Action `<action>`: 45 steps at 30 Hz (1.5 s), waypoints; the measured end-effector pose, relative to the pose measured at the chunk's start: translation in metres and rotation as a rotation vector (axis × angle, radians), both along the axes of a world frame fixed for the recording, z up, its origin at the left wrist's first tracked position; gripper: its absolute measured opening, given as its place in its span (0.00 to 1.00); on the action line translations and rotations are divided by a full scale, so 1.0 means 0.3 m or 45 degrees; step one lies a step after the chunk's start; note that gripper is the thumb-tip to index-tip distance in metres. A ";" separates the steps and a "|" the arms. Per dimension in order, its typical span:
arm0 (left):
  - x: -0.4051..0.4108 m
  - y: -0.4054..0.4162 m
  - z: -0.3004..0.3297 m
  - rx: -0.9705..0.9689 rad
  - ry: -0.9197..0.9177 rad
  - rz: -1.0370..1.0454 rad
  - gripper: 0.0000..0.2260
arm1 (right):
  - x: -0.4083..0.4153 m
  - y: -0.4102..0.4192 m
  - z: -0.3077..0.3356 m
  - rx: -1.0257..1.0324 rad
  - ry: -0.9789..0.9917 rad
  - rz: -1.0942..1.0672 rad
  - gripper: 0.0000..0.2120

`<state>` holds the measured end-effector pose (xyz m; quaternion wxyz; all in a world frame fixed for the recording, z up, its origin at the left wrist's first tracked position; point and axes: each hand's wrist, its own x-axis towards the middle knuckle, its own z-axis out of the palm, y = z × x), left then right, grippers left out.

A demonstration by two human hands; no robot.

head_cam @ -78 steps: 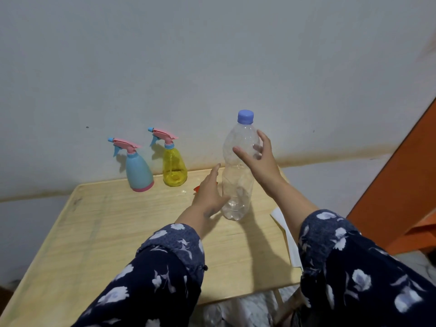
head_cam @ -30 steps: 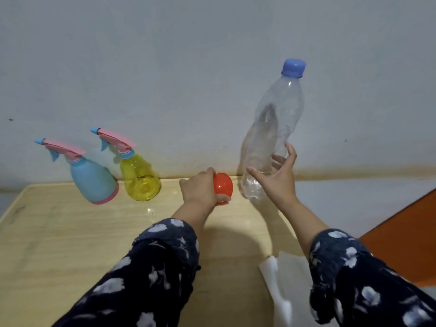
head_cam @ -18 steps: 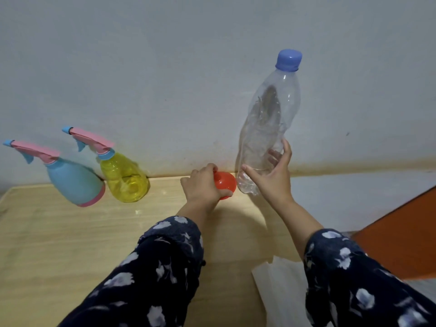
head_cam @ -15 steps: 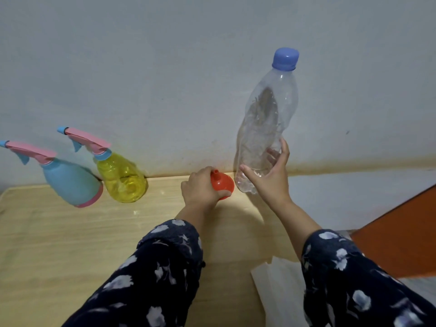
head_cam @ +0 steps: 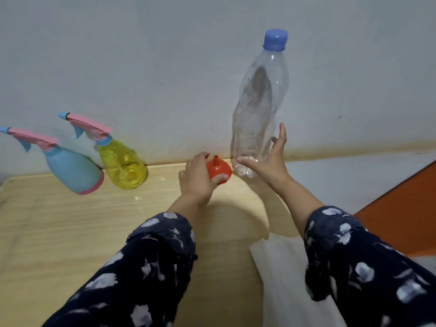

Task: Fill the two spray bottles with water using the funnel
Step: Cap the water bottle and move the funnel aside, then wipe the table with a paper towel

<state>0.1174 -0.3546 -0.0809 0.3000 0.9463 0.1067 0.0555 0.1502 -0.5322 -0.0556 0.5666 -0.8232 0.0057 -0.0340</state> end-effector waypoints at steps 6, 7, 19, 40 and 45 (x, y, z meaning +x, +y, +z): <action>-0.199 -0.020 -0.022 0.140 -0.105 0.025 0.25 | -0.235 -0.094 0.014 -0.283 0.228 -0.083 0.41; -0.232 -0.035 -0.020 0.133 -0.108 -0.018 0.23 | -0.285 -0.109 0.016 -0.338 0.273 -0.085 0.36; -0.672 -0.202 -0.075 -0.006 0.013 -0.703 0.22 | -0.888 -0.156 -0.020 -0.850 0.188 -0.289 0.12; -0.756 -0.332 -0.055 0.311 0.206 -0.900 0.29 | -0.963 -0.268 0.012 -0.393 0.123 -0.540 0.16; -0.744 -0.380 -0.045 0.464 0.379 -0.979 0.35 | -0.964 -0.324 0.038 -0.453 0.263 -0.341 0.18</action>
